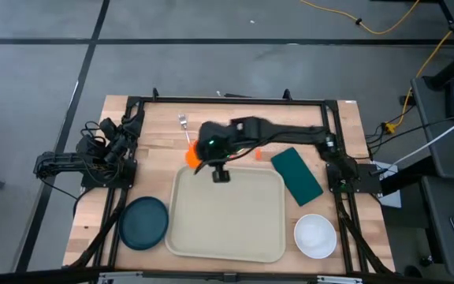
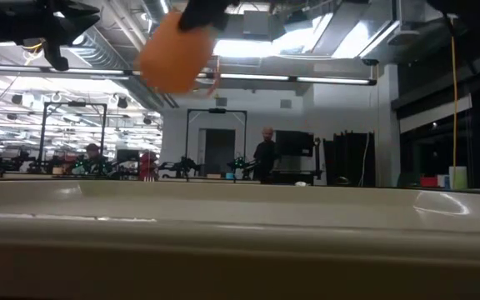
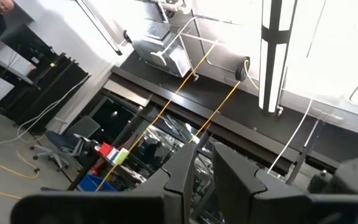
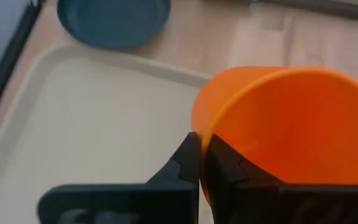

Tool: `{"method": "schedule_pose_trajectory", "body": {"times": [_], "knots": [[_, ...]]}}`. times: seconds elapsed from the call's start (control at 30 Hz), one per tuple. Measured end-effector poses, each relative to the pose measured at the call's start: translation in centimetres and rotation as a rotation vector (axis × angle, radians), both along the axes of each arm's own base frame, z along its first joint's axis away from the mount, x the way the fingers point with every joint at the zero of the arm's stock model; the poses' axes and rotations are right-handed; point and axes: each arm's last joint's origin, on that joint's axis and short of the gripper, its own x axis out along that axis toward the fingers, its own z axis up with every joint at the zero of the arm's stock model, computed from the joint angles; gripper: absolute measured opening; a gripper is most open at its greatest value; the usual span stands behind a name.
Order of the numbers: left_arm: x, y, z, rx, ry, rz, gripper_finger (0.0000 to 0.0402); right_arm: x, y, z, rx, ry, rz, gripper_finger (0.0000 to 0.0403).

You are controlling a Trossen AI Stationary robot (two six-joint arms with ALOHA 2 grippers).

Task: Set up tray
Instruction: Put the orange mug on the light brown serving tray

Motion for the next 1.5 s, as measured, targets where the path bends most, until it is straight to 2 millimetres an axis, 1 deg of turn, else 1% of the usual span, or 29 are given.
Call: {"method": "schedule_pose_trajectory", "body": {"times": [0.1, 0.2, 0.37, 0.53, 0.7, 0.87, 1.03, 1.2, 1.37, 1.5], "knots": [[0.0, 0.0, 0.0, 0.002, 0.000, -0.002, 0.0053, 0.9, 0.3, -2.1, 0.002, 0.043, 0.031, 0.0010], [0.0, 0.0, 0.0, 0.008, 0.001, -0.010, 0.0055, 1.2, 0.5, -3.6, -0.036, 0.105, 0.031, 0.0010], [0.0, 0.0, 0.0, 0.012, 0.003, -0.015, 0.0055, 2.0, 1.4, -5.6, -0.066, 0.140, 0.069, 0.0010], [0.1, -0.1, 0.0, 0.020, 0.003, -0.025, 0.0054, 2.7, 2.2, -6.7, -0.085, 0.129, 0.101, 0.0010], [0.1, -0.1, 0.0, 0.028, 0.003, -0.036, 0.0056, 3.0, 2.3, -7.1, -0.089, 0.120, 0.105, 0.0010], [0.1, -0.1, 0.0, 0.029, 0.003, -0.039, 0.0053, 3.7, 2.3, -8.7, -0.095, 0.141, 0.115, 0.0010], [0.2, -0.1, -0.1, 0.030, 0.019, -0.042, 0.0054, 4.5, 2.4, -9.9, -0.105, 0.121, 0.130, 0.0010], [0.3, -0.1, -0.2, 0.032, 0.033, -0.045, 0.0056, 4.5, 2.4, -10.4, -0.105, 0.138, 0.130, 0.0010], [0.3, -0.1, -0.2, 0.026, 0.035, -0.038, 0.0052, 4.5, 2.4, -11.8, -0.089, 0.205, 0.140, 0.0010], [0.3, -0.1, -0.2, 0.025, 0.041, -0.038, 0.0054, 4.4, 2.6, -12.0, -0.072, 0.219, 0.149, 0.0010]]}}
